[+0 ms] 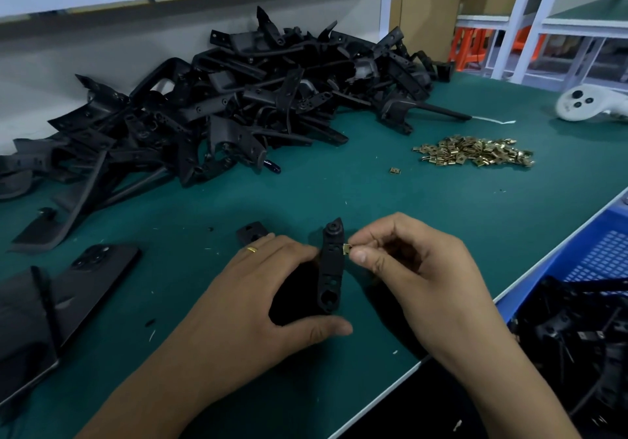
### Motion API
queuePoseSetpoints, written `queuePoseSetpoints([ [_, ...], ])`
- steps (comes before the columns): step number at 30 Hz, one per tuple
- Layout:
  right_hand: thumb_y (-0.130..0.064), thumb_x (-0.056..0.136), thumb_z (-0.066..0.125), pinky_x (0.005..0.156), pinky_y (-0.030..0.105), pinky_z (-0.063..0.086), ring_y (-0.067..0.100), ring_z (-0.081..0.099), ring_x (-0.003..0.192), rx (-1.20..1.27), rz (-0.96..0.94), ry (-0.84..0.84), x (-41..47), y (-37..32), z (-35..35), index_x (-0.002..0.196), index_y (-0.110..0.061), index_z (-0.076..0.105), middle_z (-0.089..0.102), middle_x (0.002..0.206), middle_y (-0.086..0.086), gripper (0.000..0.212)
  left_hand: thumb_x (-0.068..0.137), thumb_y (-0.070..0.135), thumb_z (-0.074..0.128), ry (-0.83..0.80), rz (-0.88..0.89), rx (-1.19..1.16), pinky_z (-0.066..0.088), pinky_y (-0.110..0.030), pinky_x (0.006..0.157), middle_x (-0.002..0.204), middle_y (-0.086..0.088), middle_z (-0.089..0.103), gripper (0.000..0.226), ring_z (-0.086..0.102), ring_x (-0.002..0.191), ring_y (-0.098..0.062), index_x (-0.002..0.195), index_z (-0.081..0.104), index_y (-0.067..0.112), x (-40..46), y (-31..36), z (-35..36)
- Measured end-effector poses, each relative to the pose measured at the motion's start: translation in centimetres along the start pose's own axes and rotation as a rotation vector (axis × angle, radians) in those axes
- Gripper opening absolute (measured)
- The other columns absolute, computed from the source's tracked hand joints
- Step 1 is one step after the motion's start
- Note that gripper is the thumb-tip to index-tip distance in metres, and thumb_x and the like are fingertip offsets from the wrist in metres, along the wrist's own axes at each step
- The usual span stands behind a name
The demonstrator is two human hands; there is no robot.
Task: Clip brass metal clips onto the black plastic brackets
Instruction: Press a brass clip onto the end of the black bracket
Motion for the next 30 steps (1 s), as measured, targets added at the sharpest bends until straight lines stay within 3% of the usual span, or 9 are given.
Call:
queuePoseSetpoints([
  [3,-0.028,0.088,0.078,0.068,0.023,0.051,0.010,0.067,0.074,-0.017,0.003,0.009,-0.02,0.12,0.14,0.091,-0.033,0.074,0.072,0.079,-0.009,0.007,0.075,0.091,0.058,-0.004,0.003,0.006,0.046,-0.029,0.096,0.113,0.027,0.055,0.067,0.054,0.114,-0.005,0.120,0.057,0.042,-0.01,0.05,0.06],
  [10,-0.027,0.087,0.080,0.067,0.012,0.047,0.006,0.068,0.077,-0.059,0.005,0.047,0.04,0.10,-0.10,0.088,-0.035,0.075,0.073,0.080,-0.013,0.009,0.073,0.094,0.056,0.011,-0.016,0.031,0.044,-0.027,0.096,0.113,0.029,0.054,0.070,0.053,0.115,-0.006,0.120,0.056,0.042,-0.05,-0.11,0.05],
  [15,-0.030,0.086,0.081,0.073,0.030,0.055,0.008,0.070,0.078,-0.042,0.035,0.062,0.06,0.33,0.02,0.086,-0.036,0.076,0.075,0.083,-0.012,0.008,0.073,0.093,0.057,0.000,-0.018,0.030,0.043,-0.026,0.097,0.114,0.028,0.054,0.070,0.052,0.116,-0.007,0.120,0.057,0.042,-0.07,-0.11,0.04],
  [23,-0.030,0.083,0.084,0.072,0.032,0.058,0.010,0.071,0.075,-0.009,0.048,0.079,-0.18,0.40,-0.01,0.086,-0.037,0.078,0.076,0.080,-0.006,0.009,0.078,0.085,0.059,-0.021,0.003,0.009,0.044,-0.029,0.098,0.114,0.027,0.054,0.063,0.053,0.116,-0.005,0.122,0.056,0.041,0.02,0.33,0.17],
  [26,-0.016,0.086,0.081,0.070,0.021,0.057,0.012,0.073,0.071,0.121,0.057,0.010,-0.16,0.13,-0.21,0.088,-0.032,0.081,0.076,0.077,-0.001,0.016,0.077,0.085,0.059,-0.020,-0.003,-0.016,0.043,-0.029,0.101,0.116,0.027,0.054,0.066,0.052,0.119,-0.005,0.124,0.057,0.040,-0.04,0.28,0.08],
  [30,0.001,0.086,0.076,0.071,0.021,0.058,0.021,0.075,0.071,0.304,0.060,-0.039,0.00,-0.09,-0.63,0.091,-0.014,0.081,0.077,0.080,0.010,0.016,0.079,0.082,0.061,-0.034,0.019,-0.055,0.037,-0.024,0.112,0.123,0.030,0.055,0.064,0.051,0.126,0.001,0.128,0.057,0.041,-0.08,0.54,0.05],
])
Point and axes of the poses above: each hand's wrist, its own x-axis towards the middle knuckle, its own z-axis out of the palm, y = z × x, the point moved 4 cm from there along x, towards the middle knuckle
